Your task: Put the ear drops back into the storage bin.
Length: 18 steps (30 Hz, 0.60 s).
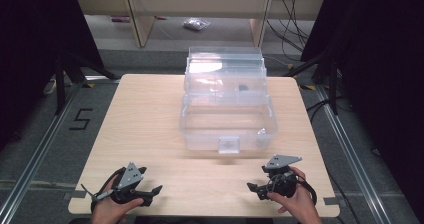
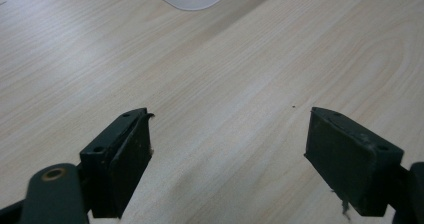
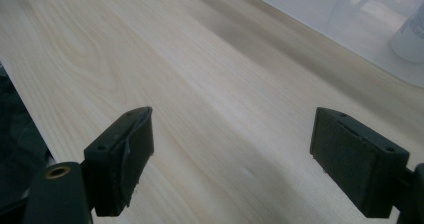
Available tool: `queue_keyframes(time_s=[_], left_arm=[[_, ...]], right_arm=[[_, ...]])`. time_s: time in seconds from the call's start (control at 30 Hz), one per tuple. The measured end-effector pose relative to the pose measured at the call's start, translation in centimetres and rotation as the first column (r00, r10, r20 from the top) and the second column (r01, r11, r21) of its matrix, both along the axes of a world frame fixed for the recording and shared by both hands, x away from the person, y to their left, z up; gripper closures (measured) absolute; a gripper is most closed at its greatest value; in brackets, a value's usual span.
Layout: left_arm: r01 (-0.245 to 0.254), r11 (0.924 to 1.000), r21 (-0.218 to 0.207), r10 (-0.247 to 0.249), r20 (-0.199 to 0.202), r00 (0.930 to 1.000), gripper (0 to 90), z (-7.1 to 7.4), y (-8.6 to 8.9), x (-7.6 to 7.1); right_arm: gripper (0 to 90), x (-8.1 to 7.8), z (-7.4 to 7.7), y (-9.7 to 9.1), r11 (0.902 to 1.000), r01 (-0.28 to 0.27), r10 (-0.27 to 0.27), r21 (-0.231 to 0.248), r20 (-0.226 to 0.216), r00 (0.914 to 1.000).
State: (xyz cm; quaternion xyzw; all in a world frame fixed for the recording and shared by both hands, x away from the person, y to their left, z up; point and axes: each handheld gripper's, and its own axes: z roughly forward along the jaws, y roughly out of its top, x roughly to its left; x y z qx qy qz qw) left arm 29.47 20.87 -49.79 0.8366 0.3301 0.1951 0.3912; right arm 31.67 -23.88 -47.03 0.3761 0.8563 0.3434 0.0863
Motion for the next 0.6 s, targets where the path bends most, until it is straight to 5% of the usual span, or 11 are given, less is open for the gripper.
queue_keyframes(time_s=[0.5, 0.6], left_arm=[[-0.005, 0.9999, -0.013, 0.005, -0.001, 1.0000, 17.7, 0.0, -0.1, 0.0], [-0.006, 0.9999, -0.016, 0.006, -0.001, 1.0000, 17.6, 0.0, -0.1, 0.0]], right_arm=[[18.0, -1.0, -0.9, -0.6, 0.9998, 0.008, -0.008, -0.018, -0.021, 0.9997], [17.9, -1.1, -1.1, -0.6, 1.0000, 0.003, -0.003, -0.002, 0.003, 1.0000]])
